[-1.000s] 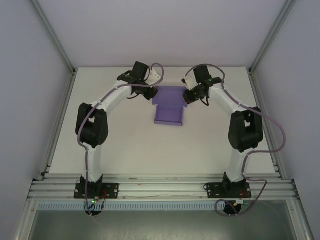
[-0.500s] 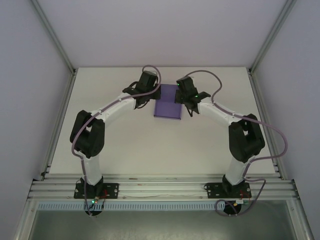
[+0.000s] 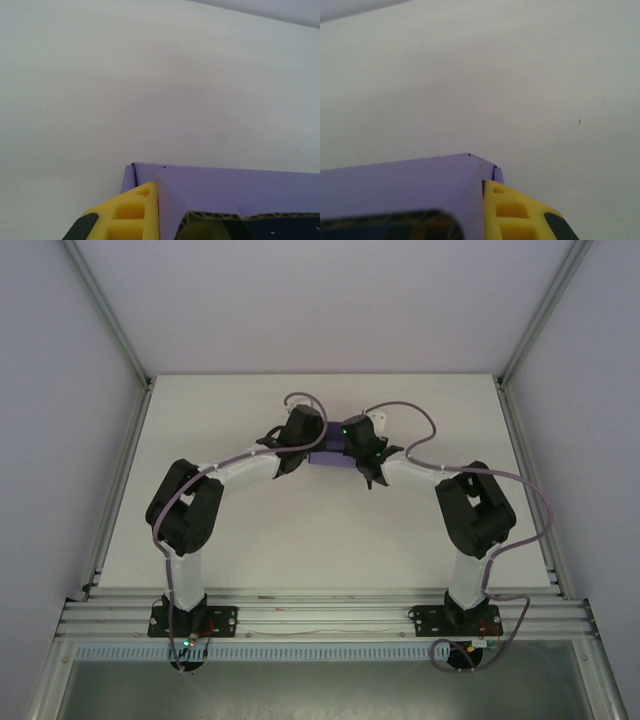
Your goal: Assemble paper box
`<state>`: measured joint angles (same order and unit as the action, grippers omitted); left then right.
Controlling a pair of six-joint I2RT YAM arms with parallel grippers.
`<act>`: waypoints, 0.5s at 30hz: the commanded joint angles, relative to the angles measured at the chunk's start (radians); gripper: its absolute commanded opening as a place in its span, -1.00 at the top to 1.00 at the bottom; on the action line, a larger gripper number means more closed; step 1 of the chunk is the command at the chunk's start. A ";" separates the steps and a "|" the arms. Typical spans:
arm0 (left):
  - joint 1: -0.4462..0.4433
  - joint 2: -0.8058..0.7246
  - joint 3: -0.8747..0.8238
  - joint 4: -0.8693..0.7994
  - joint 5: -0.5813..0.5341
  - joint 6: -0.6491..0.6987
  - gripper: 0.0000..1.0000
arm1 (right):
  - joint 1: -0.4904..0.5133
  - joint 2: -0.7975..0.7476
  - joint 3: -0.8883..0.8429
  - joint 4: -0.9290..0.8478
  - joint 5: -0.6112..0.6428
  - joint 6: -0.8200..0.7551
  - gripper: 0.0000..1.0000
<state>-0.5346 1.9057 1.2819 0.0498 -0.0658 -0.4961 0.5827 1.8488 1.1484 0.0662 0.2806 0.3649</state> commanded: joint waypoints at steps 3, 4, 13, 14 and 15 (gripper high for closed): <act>-0.026 -0.040 -0.132 0.117 0.125 -0.110 1.00 | 0.028 -0.025 -0.110 0.178 -0.049 -0.005 0.94; -0.027 -0.050 -0.151 0.122 0.129 -0.114 1.00 | 0.034 -0.029 -0.128 0.192 -0.046 -0.022 0.95; -0.031 -0.213 -0.239 0.019 0.114 -0.064 0.14 | 0.051 -0.068 -0.282 0.305 -0.049 -0.134 0.95; -0.031 -0.234 -0.240 -0.008 0.113 -0.062 -0.07 | 0.052 -0.064 -0.294 0.312 -0.055 -0.148 0.95; -0.032 -0.257 -0.243 -0.031 0.109 -0.061 -0.15 | 0.055 -0.059 -0.306 0.320 -0.052 -0.162 0.95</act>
<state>-0.5625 1.7176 1.0496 0.1047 0.0284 -0.5568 0.6216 1.7763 0.8967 0.4149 0.2775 0.2462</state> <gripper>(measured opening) 0.554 0.057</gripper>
